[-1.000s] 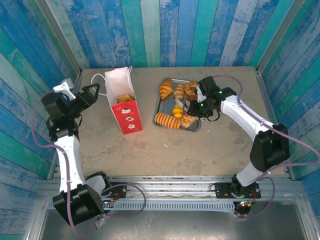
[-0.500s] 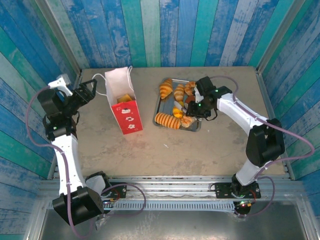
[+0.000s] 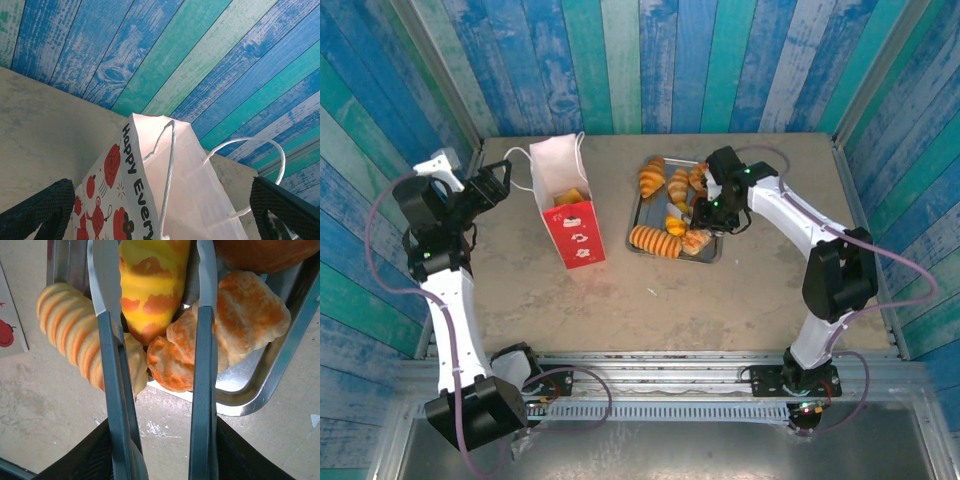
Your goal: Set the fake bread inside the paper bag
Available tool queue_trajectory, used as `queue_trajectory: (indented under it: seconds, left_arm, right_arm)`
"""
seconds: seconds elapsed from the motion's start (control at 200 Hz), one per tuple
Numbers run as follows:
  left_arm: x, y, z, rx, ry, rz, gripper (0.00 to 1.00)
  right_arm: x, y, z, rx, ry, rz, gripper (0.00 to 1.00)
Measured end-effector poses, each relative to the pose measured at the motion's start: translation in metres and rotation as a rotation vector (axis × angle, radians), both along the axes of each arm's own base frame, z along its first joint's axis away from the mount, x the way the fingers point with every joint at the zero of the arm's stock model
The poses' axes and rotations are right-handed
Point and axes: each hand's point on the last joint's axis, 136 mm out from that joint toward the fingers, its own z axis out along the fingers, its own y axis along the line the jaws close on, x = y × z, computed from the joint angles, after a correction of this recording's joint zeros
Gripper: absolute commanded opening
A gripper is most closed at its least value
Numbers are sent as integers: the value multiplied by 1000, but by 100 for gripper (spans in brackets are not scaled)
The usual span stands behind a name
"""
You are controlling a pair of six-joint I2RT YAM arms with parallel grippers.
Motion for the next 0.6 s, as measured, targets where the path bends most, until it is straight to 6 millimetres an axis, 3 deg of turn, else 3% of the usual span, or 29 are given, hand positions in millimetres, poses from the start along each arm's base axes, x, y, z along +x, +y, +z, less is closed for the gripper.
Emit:
queue_trajectory:
  seconds: [0.436, 0.601]
  left_arm:
    - [-1, 0, -5, 12, 17, -2, 94]
    - [-1, -1, -5, 16, 17, -8, 94]
  right_arm:
    - [-1, 9, -11, -33, 55, 22, 47]
    - [1, 12, -12, -34, 60, 27, 40]
